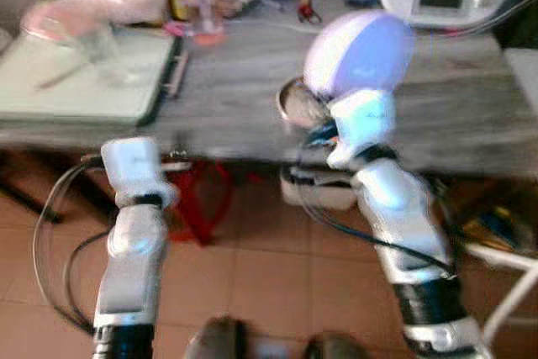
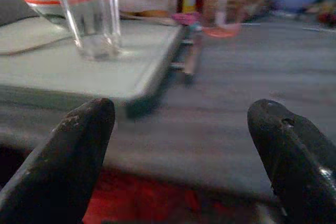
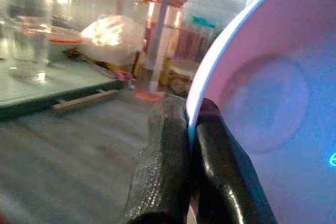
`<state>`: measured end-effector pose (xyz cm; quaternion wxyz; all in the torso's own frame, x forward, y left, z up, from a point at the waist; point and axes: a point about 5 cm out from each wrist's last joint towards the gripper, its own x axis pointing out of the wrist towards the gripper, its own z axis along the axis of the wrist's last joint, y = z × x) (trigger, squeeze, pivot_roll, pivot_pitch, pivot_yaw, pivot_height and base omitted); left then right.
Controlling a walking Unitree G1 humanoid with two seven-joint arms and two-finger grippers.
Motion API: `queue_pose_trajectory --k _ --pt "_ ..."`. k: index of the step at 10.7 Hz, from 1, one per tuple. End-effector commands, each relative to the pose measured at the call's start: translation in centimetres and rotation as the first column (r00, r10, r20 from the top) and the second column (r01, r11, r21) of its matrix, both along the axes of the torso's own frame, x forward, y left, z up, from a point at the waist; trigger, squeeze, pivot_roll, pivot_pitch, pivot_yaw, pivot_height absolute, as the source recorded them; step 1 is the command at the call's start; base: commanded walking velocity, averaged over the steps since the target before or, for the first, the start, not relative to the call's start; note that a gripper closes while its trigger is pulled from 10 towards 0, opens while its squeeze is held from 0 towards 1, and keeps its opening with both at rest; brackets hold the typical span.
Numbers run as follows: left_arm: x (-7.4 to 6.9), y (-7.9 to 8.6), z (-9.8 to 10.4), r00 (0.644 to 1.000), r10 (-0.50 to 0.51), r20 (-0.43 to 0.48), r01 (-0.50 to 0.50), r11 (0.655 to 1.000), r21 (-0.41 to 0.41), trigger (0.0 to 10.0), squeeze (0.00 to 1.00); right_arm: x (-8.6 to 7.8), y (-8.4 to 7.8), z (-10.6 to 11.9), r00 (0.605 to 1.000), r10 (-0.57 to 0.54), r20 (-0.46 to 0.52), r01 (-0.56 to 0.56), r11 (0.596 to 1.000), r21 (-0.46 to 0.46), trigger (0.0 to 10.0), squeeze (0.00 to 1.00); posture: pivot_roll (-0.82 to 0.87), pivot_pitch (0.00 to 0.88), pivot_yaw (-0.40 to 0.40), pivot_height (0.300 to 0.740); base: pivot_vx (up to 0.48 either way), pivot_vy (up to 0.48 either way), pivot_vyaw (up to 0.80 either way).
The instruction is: Setting the table
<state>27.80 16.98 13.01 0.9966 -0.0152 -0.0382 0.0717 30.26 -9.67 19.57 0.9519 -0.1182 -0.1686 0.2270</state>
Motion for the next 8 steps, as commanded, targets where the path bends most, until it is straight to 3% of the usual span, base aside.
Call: queue_pose_trajectory --k 1,5,8 --pt "0.0 -0.6 0.2 1.000 -0.020 0.010 0.020 1.000 0.000 10.0 0.00 0.2 -0.5 0.4 0.999 -0.025 0.019 0.025 1.000 -0.009 10.0 0.00 0.00 0.143 0.049 0.740 0.480 0.000 0.00" --pt "-0.8 0.5 0.7 1.000 0.005 0.021 -0.005 1.000 0.027 10.0 0.00 3.1 -0.5 0.0 0.997 -0.063 -0.045 0.057 0.992 -0.116 10.0 0.00 0.05 0.186 0.053 0.740 0.000 0.000 0.00" --pt "-2.3 1.4 1.1 0.999 0.037 0.010 -0.037 0.998 0.057 10.0 0.00 5.3 0.5 1.6 0.999 0.054 0.006 -0.051 0.968 -0.248 10.0 0.00 0.11 0.241 0.061 0.740 0.000 0.000 0.00"
